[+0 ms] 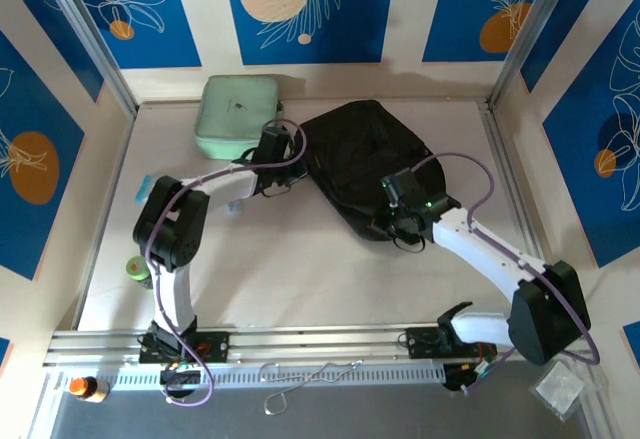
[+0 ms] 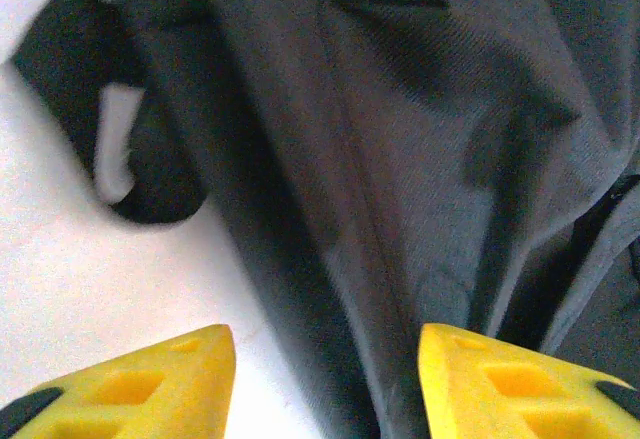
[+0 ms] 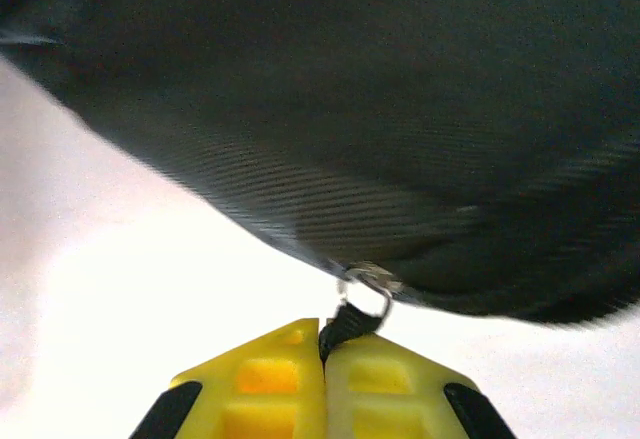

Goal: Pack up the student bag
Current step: Zip the student bag at the top-center of the table.

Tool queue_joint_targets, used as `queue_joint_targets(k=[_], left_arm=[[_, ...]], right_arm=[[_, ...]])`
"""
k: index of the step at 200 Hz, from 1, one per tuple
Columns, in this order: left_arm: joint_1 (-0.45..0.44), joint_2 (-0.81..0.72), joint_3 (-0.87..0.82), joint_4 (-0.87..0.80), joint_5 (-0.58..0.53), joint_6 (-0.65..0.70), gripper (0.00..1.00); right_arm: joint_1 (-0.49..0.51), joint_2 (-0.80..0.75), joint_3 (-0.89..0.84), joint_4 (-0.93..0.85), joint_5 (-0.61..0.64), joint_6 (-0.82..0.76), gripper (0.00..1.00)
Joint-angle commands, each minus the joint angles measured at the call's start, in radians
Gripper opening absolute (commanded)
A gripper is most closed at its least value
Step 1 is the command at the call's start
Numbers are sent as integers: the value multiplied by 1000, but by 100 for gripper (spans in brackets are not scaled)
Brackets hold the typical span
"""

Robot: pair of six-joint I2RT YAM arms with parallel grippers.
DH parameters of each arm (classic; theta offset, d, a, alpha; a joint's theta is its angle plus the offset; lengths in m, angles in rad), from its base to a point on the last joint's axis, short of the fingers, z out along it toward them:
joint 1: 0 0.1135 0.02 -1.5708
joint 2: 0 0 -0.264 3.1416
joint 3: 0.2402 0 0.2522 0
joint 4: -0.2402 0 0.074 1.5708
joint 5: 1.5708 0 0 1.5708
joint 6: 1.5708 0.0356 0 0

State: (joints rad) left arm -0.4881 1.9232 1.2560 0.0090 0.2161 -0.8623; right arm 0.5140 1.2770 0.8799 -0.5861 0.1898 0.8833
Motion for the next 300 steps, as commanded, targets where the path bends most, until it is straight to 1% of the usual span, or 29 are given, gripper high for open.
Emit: queue_joint_targets(k=[1,17,34,67,92,120,145,154,185,219,231,236,250,261,281,300], left_arm=[[7,-126,-91,-28,-9,-7,55],[5,-185,-161,-10,7,-45,58],[5,-224,-231,51,57,-110,60],[-7,-218,-317,222,167,-268,62],[-13,-172,-317,316,205,-341,62],[-25,-116,-274,319,215,-356,60],[-38,-74,-237,286,210,-346,54],[-40,-61,-230,283,208,-345,50],[-41,-46,-219,279,191,-335,31],[-40,-40,-203,246,170,-302,14],[-40,-39,-192,222,159,-279,6],[-40,-37,-185,210,157,-265,0],[-38,-35,-159,162,152,-206,0],[-38,-39,-133,98,124,-150,0],[-37,-47,-105,13,75,-76,0],[-37,-43,-83,-29,61,-35,0]], right_arm=[[12,58,75,84,-116,-110,0],[27,113,114,120,-164,-129,0],[50,168,163,141,-193,-143,0],[98,250,240,178,-246,-155,0],[123,288,256,200,-293,-153,0],[149,300,240,181,-293,-149,0],[158,293,204,184,-289,-129,0],[158,292,196,187,-291,-123,0],[159,289,178,185,-292,-106,0],[156,271,157,151,-241,-95,0],[153,256,144,129,-210,-82,0],[151,248,136,119,-194,-76,0],[138,215,105,88,-146,-59,0],[118,185,71,74,-124,-48,0],[72,128,13,65,-126,-41,0],[31,98,-24,62,-148,-39,0]])
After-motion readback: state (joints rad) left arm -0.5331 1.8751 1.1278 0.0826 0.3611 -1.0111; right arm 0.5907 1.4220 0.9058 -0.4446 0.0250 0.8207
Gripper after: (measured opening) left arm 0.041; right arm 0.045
